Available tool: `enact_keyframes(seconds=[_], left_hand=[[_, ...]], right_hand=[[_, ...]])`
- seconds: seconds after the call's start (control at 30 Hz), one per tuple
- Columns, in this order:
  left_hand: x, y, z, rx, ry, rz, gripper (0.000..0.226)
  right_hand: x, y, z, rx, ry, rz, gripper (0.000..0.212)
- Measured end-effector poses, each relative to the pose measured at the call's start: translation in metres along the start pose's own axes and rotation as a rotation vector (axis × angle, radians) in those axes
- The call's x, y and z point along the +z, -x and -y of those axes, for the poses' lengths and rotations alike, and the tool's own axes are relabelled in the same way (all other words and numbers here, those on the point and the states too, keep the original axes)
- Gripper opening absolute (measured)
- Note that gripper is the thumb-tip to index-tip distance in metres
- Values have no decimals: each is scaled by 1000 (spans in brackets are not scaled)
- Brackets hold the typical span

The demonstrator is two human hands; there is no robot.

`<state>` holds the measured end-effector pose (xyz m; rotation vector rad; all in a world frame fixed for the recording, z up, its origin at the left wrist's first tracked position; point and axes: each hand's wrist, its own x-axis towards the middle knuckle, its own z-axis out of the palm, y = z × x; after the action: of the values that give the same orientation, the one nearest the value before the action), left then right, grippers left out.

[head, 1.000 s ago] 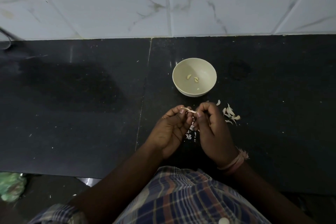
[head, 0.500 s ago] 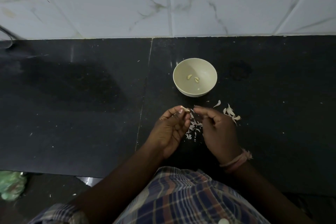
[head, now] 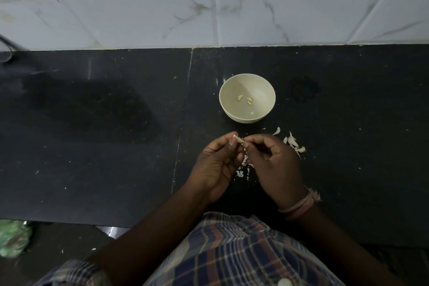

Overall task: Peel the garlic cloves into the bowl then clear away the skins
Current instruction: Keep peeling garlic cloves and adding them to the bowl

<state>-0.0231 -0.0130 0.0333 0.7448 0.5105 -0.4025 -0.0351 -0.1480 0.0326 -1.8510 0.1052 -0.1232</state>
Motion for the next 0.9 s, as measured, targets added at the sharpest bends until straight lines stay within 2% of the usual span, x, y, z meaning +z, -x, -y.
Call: enact_keyframes(seconds=[0.33, 0.63, 0.9], left_hand=[[0, 4, -1, -38, -21, 83, 16], [3, 4, -2, -73, -4, 86, 19], [2, 4, -12, -185, -50, 109, 17]], right_hand=[[0, 1, 17, 103, -166, 61, 9], [-7, 0, 26, 117, -211, 87, 12], [-11, -4, 21, 193, -249, 127, 14]])
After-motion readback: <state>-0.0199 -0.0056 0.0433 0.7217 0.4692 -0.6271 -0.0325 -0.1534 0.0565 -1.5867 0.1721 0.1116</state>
